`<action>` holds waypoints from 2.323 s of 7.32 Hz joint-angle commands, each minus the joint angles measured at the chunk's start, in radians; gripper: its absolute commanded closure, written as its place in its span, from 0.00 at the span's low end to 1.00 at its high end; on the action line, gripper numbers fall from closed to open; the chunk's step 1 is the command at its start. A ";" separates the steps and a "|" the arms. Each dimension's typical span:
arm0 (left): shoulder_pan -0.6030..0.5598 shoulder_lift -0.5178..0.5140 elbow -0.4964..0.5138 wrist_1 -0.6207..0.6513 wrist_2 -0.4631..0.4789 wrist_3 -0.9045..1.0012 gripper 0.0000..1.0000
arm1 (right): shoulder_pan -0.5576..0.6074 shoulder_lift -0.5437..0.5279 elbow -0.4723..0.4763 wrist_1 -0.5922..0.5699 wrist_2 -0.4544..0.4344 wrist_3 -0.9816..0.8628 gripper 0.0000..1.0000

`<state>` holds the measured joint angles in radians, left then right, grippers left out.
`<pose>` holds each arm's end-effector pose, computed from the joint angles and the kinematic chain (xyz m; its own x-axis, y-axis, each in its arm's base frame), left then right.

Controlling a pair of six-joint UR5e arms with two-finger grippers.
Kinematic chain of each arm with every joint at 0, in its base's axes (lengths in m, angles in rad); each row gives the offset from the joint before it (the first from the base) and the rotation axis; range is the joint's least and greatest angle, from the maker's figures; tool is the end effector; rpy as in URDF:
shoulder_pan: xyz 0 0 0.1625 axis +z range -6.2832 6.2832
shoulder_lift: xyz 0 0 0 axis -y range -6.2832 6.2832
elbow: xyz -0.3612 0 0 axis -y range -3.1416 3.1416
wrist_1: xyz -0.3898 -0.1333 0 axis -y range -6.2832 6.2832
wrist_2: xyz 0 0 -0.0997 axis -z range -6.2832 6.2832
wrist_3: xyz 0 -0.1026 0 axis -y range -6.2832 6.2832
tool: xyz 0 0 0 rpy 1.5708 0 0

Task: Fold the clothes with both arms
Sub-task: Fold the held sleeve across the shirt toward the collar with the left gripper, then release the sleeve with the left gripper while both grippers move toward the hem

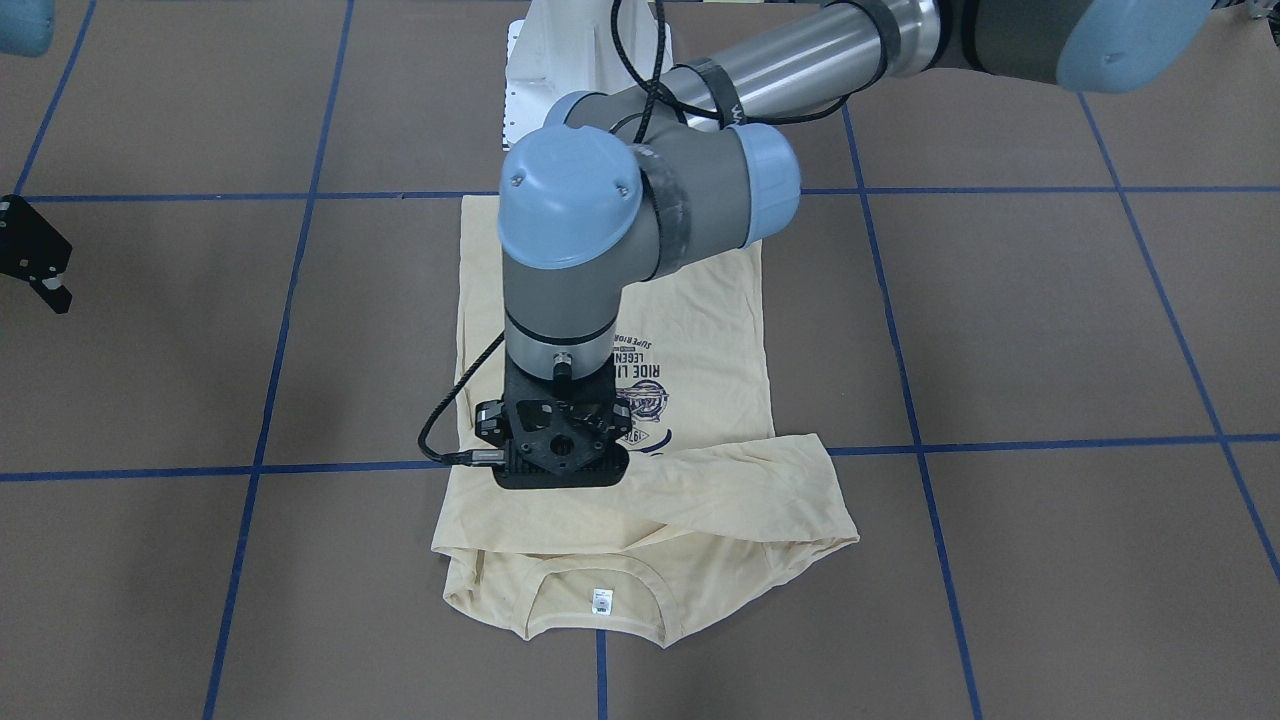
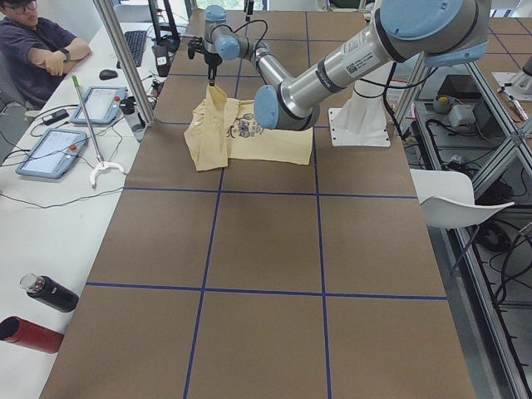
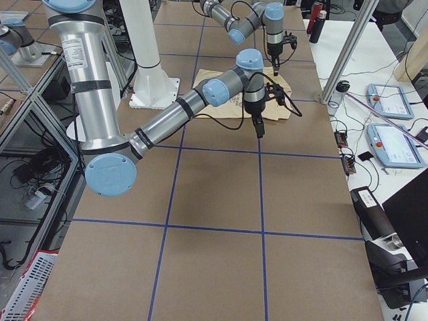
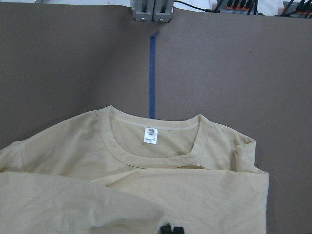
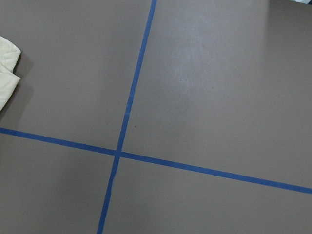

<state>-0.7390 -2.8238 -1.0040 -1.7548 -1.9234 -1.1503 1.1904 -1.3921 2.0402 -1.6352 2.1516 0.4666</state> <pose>0.5125 -0.5994 0.0142 0.6134 -0.0406 -0.7888 0.2044 0.9728 0.1088 -0.1162 -0.4979 0.2993 0.7324 -0.1794 0.6568 -0.0220 0.9579 0.2862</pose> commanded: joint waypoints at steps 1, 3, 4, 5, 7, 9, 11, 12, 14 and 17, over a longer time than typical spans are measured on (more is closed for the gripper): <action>0.070 -0.043 0.112 -0.069 0.069 -0.092 1.00 | 0.000 0.001 0.000 0.000 0.001 0.001 0.00; 0.099 -0.107 0.230 -0.159 0.093 -0.211 1.00 | 0.000 0.002 0.000 0.000 0.002 0.001 0.00; 0.124 -0.120 0.249 -0.210 0.162 -0.262 1.00 | 0.000 0.001 0.000 0.000 0.004 0.001 0.00; 0.133 -0.118 0.252 -0.235 0.170 -0.284 0.21 | 0.000 0.001 -0.002 0.000 0.007 0.001 0.00; 0.136 -0.118 0.248 -0.235 0.170 -0.240 0.00 | -0.002 0.001 -0.002 0.002 0.007 0.018 0.00; 0.133 -0.085 0.163 -0.206 0.164 -0.150 0.00 | -0.018 0.001 -0.006 0.073 0.007 0.109 0.00; 0.130 0.120 -0.151 -0.107 0.155 -0.036 0.00 | -0.099 0.016 0.005 0.158 0.002 0.295 0.00; 0.128 0.259 -0.347 -0.056 0.155 0.030 0.00 | -0.139 0.045 0.012 0.164 -0.013 0.399 0.00; 0.122 0.563 -0.696 -0.052 0.155 0.147 0.00 | -0.263 0.051 0.089 0.161 -0.122 0.569 0.00; 0.122 0.814 -0.930 -0.063 0.152 0.173 0.00 | -0.602 0.039 0.192 0.153 -0.431 0.870 0.00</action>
<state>-0.6176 -2.1060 -1.8485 -1.8105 -1.7706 -0.9823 0.7496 -1.3498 2.1961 -1.4781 1.8738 1.2067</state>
